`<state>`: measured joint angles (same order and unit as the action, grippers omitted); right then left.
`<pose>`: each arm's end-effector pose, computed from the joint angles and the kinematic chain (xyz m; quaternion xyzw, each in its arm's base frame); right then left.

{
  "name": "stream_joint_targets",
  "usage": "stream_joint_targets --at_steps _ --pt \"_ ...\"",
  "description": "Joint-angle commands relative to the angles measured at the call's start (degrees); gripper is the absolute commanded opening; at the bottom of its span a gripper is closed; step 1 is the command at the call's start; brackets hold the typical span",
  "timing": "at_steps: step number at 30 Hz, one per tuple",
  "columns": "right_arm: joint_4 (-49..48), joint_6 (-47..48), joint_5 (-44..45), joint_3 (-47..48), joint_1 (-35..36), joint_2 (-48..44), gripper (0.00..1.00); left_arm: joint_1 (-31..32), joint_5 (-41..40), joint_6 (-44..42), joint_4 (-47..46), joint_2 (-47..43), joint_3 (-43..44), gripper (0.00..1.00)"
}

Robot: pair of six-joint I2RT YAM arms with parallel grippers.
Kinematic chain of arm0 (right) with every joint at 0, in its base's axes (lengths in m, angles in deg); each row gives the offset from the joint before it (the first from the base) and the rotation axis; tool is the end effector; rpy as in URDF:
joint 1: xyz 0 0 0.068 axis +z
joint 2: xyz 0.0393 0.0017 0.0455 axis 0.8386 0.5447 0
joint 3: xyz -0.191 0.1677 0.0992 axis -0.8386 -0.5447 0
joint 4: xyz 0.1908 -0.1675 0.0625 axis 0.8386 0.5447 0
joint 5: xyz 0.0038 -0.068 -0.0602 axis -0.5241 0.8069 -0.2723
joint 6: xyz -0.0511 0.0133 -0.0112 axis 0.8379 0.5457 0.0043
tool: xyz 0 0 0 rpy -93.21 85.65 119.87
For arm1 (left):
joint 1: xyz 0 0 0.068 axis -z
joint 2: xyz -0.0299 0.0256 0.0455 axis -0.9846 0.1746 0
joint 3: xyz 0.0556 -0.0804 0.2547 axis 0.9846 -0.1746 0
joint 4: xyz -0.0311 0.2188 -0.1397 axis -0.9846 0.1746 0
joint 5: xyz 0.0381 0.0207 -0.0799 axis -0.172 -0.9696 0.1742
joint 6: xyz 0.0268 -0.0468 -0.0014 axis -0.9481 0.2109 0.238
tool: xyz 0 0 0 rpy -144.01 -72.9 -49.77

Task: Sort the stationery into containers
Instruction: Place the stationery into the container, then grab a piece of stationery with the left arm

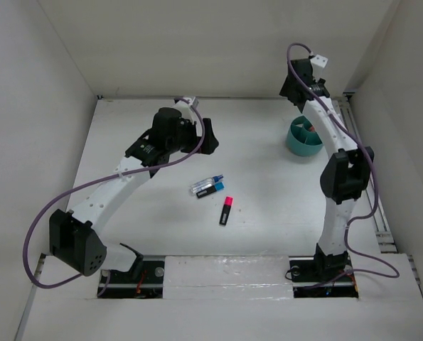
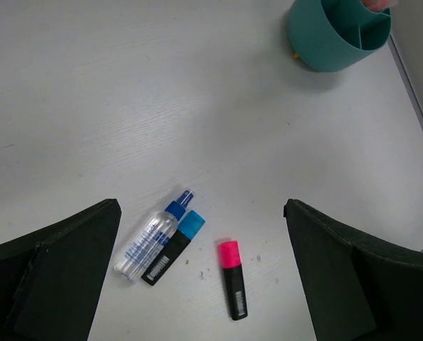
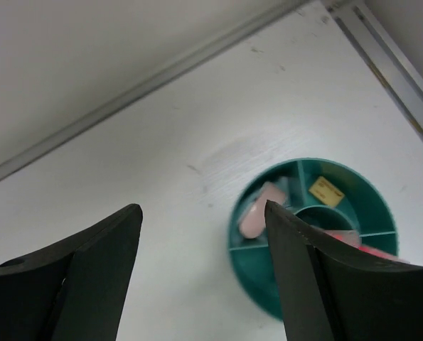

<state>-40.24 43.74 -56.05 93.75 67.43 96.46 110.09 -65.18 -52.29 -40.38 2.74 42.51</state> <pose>0.4719 0.0668 0.3344 0.2455 0.8295 -0.1113 0.4891 0.2699 -0.1645 0.3612 0.1463 0.8035 -0.3001 0.4929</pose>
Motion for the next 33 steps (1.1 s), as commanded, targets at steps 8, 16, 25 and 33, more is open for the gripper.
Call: stream_joint_targets --at_steps 8,16,25,33 --pt "1.0 1.5 -7.8 -9.8 8.5 -16.1 0.76 -0.2 -2.8 1.6 1.5 1.0 -2.7 1.00" --pt "0.5 -1.3 -18.8 -26.8 9.9 -28.4 0.75 1.1 1.0 -0.3 1.0 9.4 -3.2 1.00" --pt "1.6 -0.3 -22.0 -37.1 10.4 -35.6 0.73 1.1 -3.9 -0.7 9.4 19.9 3.6 1.00" --pt "-0.1 -0.8 -25.2 -39.0 10.9 -35.7 0.73 1.1 -8.9 -0.1 10.2 17.3 -2.2 0.99"
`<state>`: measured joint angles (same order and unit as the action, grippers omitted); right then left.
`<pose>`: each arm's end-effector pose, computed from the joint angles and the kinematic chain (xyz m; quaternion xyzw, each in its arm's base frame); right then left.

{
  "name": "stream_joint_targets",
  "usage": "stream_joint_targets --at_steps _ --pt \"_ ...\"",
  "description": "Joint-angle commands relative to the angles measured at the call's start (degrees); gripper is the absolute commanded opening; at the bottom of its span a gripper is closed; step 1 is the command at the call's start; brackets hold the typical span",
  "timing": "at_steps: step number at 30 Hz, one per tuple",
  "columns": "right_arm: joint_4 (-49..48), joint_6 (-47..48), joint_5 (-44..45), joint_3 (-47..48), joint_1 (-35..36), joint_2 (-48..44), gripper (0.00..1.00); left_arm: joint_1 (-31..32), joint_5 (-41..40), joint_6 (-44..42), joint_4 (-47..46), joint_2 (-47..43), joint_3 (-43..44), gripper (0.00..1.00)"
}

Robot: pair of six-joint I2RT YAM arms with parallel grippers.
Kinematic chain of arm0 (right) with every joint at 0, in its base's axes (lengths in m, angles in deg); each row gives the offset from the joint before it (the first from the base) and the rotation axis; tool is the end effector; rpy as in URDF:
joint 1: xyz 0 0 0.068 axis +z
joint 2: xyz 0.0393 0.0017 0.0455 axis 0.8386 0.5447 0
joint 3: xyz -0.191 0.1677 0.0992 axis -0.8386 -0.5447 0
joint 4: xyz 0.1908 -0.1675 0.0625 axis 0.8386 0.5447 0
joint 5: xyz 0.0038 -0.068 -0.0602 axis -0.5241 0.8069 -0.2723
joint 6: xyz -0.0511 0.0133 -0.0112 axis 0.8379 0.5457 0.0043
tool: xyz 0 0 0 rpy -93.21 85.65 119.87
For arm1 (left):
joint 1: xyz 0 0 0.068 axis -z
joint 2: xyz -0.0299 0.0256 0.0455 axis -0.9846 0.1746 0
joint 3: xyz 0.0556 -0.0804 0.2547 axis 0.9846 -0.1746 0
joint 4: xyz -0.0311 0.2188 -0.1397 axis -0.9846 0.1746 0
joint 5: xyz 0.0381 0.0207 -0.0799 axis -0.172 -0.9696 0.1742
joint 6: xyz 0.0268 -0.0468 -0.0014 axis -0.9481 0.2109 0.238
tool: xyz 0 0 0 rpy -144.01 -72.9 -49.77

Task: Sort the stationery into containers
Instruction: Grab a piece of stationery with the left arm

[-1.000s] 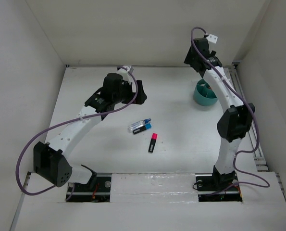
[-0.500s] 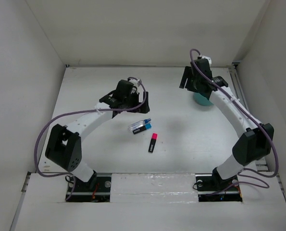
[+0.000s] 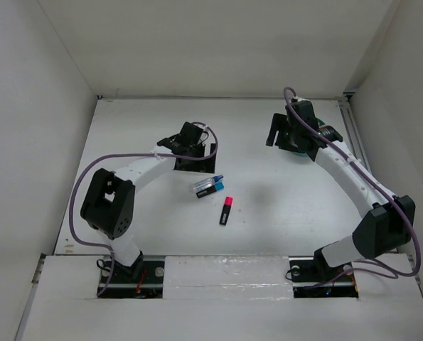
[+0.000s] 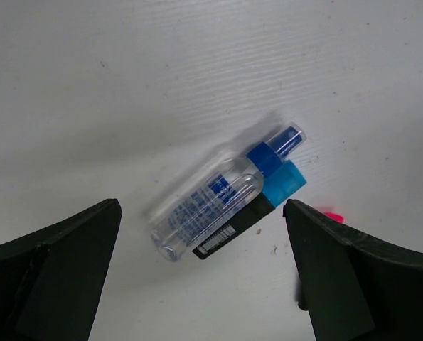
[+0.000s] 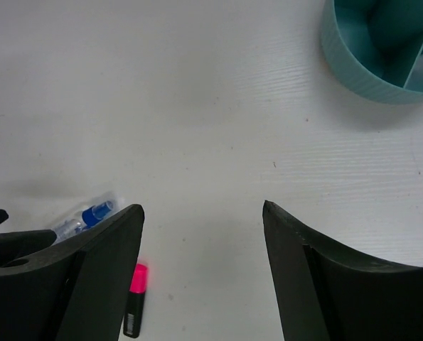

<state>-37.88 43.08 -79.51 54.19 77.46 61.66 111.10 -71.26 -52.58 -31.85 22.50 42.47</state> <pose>0.3023 0.1060 0.3306 0.0854 0.9128 0.0814 0.3910 0.3163 -0.1946 0.2342 0.1310 0.9243 -0.1803 0.3098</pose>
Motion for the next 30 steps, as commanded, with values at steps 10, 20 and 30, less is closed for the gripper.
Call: stream_joint_targets --at_steps 10,20,30 --pt "-2.5 0.9 -2.9 2.8 3.3 1.3 0.73 -0.4 -0.7 -0.4 -3.5 -8.3 -11.0 0.98" --pt "-1.9 0.4 -2.2 3.3 5.5 1.9 0.73 -0.4 -0.5 -2.7 -6.9 -8.5 -11.2 0.99" --pt "-1.9 -0.7 -2.2 5.0 7.1 3.5 0.72 -0.4 -0.6 -3.3 -7.5 -6.4 -10.4 0.99"
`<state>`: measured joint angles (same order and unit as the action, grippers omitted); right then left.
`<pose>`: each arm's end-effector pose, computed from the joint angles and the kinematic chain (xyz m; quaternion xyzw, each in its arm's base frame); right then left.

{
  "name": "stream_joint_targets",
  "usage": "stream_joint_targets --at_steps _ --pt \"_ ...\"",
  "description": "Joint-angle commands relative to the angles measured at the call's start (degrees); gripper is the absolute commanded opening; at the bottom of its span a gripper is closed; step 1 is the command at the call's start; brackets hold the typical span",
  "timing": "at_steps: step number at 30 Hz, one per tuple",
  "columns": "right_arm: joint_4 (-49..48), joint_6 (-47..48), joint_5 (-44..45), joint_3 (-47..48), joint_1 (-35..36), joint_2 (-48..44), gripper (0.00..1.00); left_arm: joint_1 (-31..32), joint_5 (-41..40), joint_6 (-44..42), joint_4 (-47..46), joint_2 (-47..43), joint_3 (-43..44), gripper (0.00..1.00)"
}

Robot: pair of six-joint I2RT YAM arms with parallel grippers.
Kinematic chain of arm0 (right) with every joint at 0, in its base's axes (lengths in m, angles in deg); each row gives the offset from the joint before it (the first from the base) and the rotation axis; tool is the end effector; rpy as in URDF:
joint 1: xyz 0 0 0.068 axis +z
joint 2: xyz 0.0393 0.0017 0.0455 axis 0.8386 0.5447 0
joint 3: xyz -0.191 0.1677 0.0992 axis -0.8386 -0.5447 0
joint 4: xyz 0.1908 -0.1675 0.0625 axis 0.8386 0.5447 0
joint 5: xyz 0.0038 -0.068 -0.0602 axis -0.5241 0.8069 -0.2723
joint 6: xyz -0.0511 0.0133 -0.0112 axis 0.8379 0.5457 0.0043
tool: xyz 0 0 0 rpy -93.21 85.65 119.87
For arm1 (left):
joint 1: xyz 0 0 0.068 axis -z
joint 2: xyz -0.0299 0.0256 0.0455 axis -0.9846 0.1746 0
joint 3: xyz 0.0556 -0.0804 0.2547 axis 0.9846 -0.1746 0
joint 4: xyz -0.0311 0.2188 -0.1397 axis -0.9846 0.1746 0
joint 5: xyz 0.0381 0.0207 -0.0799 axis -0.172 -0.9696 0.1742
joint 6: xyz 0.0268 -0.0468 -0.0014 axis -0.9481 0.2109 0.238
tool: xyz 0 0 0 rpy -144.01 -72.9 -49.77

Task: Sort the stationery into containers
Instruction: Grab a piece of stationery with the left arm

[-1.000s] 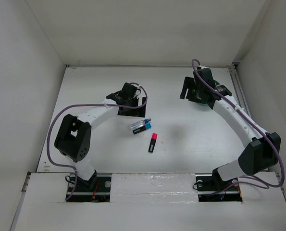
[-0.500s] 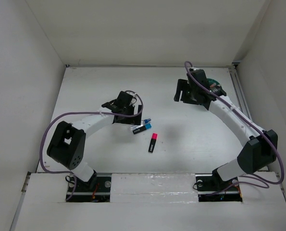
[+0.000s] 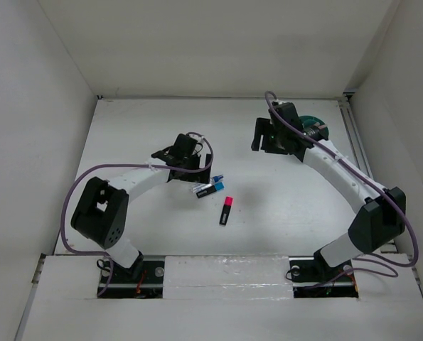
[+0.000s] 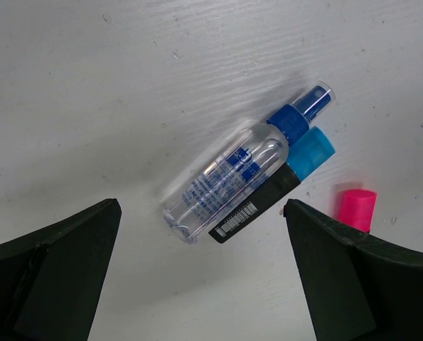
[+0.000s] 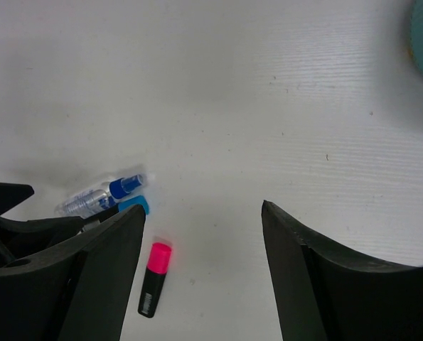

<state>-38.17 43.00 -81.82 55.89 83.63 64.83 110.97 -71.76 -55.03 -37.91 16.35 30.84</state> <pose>0.3009 0.1454 0.3236 0.0282 0.9215 0.1149 0.3699 0.2875 -0.1760 0.2139 0.1481 0.9200 -0.1713 0.3197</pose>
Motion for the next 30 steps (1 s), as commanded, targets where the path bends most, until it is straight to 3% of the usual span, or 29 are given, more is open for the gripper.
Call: stream_joint_targets --at_steps 1,30 --pt "-1.6 -0.7 0.1 3.3 1.0 0.4 0.72 -0.3 -0.1 -0.9 -1.4 -0.2 1.2 0.99" --pt "-2.6 -0.1 -0.5 3.8 0.0 2.6 0.72 -0.3 -1.0 0.2 -1.4 7.1 2.9 0.89"
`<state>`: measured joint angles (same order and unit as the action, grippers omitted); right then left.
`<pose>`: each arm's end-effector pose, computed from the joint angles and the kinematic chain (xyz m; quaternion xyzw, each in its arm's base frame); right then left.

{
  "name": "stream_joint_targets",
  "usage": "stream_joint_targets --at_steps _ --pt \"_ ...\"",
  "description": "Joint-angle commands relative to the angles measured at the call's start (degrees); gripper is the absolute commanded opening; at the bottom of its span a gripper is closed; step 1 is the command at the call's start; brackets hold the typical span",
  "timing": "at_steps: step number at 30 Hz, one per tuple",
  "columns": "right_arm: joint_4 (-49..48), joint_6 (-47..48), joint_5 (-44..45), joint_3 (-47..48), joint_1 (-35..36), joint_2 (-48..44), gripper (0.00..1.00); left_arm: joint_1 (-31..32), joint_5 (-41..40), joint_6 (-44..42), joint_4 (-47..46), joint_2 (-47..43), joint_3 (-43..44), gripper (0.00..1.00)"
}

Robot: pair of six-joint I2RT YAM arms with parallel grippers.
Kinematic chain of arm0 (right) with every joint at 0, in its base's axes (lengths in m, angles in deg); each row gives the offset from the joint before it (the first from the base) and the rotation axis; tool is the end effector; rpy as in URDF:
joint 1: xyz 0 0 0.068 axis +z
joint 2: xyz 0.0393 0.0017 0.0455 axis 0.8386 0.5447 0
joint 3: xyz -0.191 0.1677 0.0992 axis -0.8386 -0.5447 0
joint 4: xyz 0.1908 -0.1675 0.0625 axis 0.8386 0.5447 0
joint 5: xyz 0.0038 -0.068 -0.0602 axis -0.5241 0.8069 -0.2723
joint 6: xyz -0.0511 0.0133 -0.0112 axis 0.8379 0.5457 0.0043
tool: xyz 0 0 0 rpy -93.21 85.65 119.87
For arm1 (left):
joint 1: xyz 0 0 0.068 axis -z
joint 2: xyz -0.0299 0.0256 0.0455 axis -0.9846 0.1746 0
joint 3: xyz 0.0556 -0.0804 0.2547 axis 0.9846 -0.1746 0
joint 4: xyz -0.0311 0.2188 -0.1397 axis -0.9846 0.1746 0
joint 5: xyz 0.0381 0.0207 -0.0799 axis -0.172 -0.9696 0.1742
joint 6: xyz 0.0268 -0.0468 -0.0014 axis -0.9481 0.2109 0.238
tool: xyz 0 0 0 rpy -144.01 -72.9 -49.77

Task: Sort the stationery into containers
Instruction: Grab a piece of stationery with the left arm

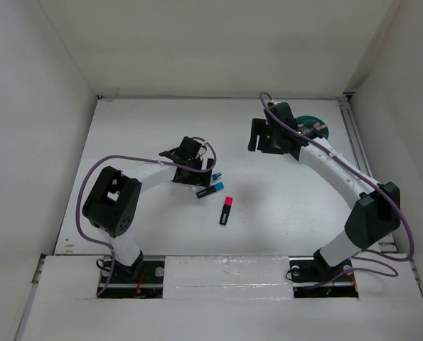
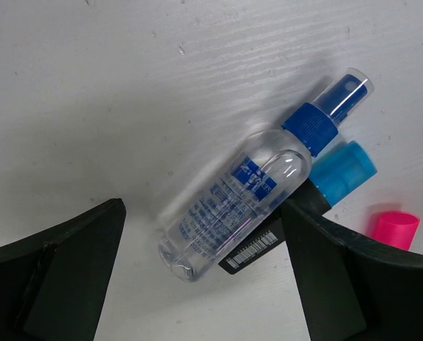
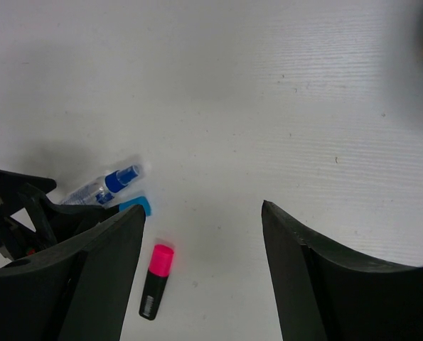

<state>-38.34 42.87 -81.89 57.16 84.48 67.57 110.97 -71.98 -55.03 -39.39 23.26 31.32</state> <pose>0.3087 0.1551 0.3158 0.0215 0.9260 0.1135 0.3595 0.2994 -0.1829 0.1791 0.1481 0.9350 -0.1545 0.2828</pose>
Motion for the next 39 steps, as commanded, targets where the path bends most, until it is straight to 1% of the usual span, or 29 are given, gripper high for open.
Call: stream_joint_targets --at_steps 1,3,4,7,10,11,14,16,17,18,20,26,27,31,32,33,35,36,39 --pt "-2.4 0.0 -0.9 2.5 -0.9 -0.2 0.72 -0.3 -0.8 0.2 0.1 0.7 2.4 0.87" --pt "-2.4 0.0 -0.9 2.5 -0.9 0.3 0.72 -0.3 -0.8 0.2 0.6 0.7 2.9 0.84" --pt "-2.4 0.0 -0.9 2.5 -0.9 0.4 0.72 -0.3 -0.8 0.2 0.7 0.7 2.9 0.83" --pt "-3.0 0.5 -0.9 3.0 -1.4 0.4 0.72 -0.3 -0.8 0.7 0.7 1.2 2.9 0.77" --pt "-3.0 0.5 -1.4 3.0 -1.4 0.4 0.72 -0.3 -1.4 0.7 0.7 1.2 2.9 0.75" --pt "-3.0 0.5 -1.4 3.0 -1.4 0.9 0.72 0.3 -1.4 0.7 0.7 1.2 2.4 0.69" --pt "-3.0 0.5 -1.4 3.6 -1.4 0.9 0.72 0.3 -1.4 0.7 0.7 1.2 2.4 0.64" --pt "-3.0 0.5 -1.4 3.6 -1.4 0.9 0.72 0.3 -1.4 0.7 1.2 1.2 2.4 0.53" --pt "-3.0 0.5 -1.4 3.6 -1.4 0.9 0.72 0.3 -1.4 1.2 1.2 1.2 2.4 0.49" --pt "-3.0 0.5 -1.4 3.6 -1.4 0.9 0.72 0.3 -1.4 1.3 1.2 1.2 2.4 0.49" --pt "-3.0 0.5 -1.4 3.6 -1.9 0.9 0.72 0.3 -1.9 1.3 1.2 1.8 1.9 0.44" --pt "-3.0 0.5 -1.4 2.5 -1.9 -0.3 0.72 0.3 -3.9 1.8 2.9 3.0 1.9 0.44" --pt "-3.0 0.0 -1.4 2.5 -1.9 -0.3 0.72 0.3 -4.6 2.4 2.9 3.1 2.4 0.43" --pt "-3.5 -0.6 -2.1 1.9 -2.4 -0.8 0.72 0.3 -6.6 3.0 4.5 6.2 2.9 0.29" --pt "-3.5 -0.6 -2.1 1.9 -2.4 -0.8 0.72 0.3 -6.6 3.0 5.0 6.2 2.9 0.22" --pt "-3.5 -0.6 -2.1 1.4 -2.4 -0.8 0.72 0.3 -7.2 3.0 5.7 7.1 2.9 0.18" --pt "-4.0 -1.1 -2.6 1.4 -2.4 -0.8 0.72 0.3 -7.8 3.5 6.3 8.6 4.0 0.05" --pt "-4.0 -1.1 -2.6 0.9 -2.4 -1.3 0.72 0.3 -7.8 3.5 7.1 8.6 4.0 0.00" --pt "-4.0 -1.1 -2.6 0.9 -2.4 -1.3 0.72 0.3 -7.7 3.5 7.1 9.5 5.1 0.00"
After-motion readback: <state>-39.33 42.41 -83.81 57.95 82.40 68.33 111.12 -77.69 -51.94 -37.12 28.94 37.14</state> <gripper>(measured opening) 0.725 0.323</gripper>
